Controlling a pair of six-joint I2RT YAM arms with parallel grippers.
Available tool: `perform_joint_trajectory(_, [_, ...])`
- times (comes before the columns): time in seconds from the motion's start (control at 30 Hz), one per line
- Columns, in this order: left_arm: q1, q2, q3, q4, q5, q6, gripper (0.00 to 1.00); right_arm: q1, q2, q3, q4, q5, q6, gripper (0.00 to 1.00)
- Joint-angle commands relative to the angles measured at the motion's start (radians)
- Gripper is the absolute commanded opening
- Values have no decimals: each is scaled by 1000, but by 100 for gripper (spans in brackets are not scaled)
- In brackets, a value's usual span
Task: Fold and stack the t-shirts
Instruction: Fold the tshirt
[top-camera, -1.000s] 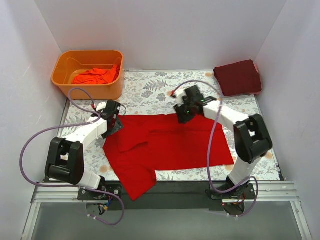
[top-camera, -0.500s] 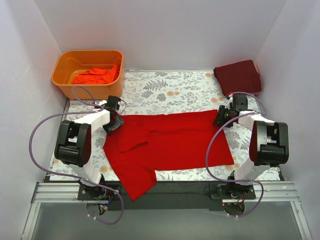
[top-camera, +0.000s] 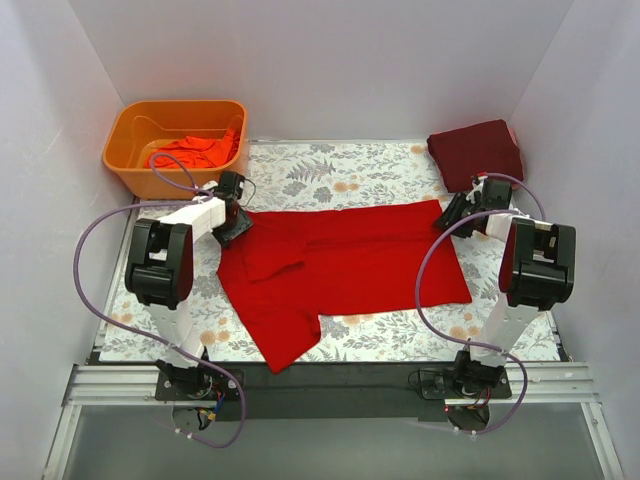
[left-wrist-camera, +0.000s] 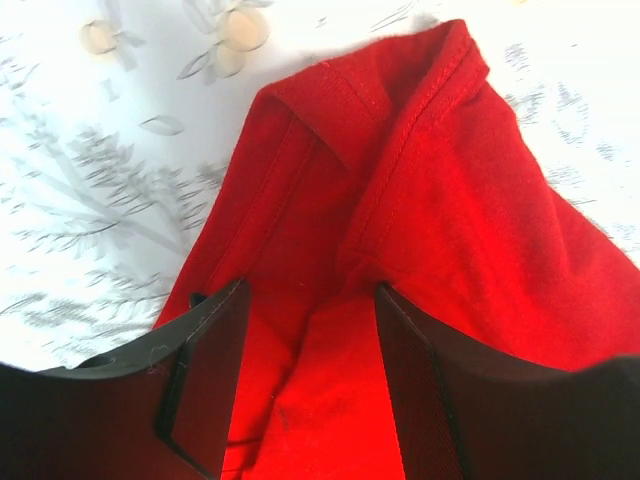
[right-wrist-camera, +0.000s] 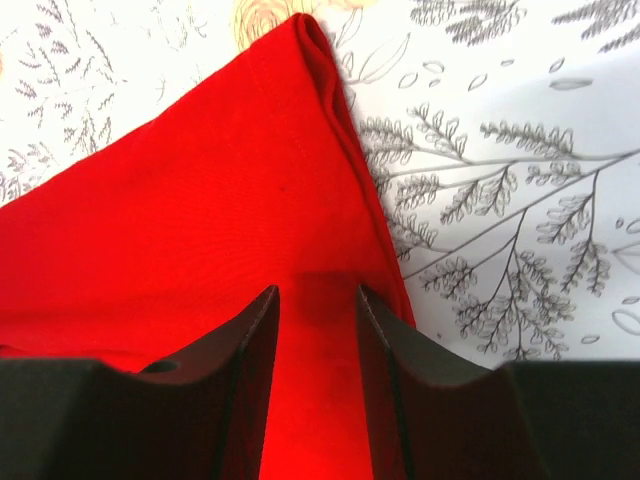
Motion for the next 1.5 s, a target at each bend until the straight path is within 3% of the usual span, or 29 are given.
perform_joint_trajectory(0.0, [8, 39, 17, 16, 42, -41, 51, -11, 21, 30, -12, 39, -16, 43])
perform_joint_trajectory(0.27, [1, -197, -39, -13, 50, -34, 63, 26, -206, -54, -64, 60, -31, 45])
perform_joint_trajectory(0.4, [-24, -355, -101, -129, -2, -51, 68, 76, -339, -113, -142, 125, -68, 46])
perform_joint_trajectory(0.7, [-51, -639, -341, -358, 57, -97, 69, 302, -545, -248, -290, 277, -90, 48])
perform_joint_trajectory(0.9, [-65, -650, -456, -401, 145, -63, 68, 317, -625, -285, -334, 297, -102, 53])
perform_joint_trajectory(1.3, [-94, -652, -513, -360, 181, -109, 44, 316, -659, -303, -319, 260, -130, 54])
perform_joint_trajectory(1.47, [-105, -614, -528, -315, 178, -120, 41, 317, -662, -328, -297, 232, -130, 54])
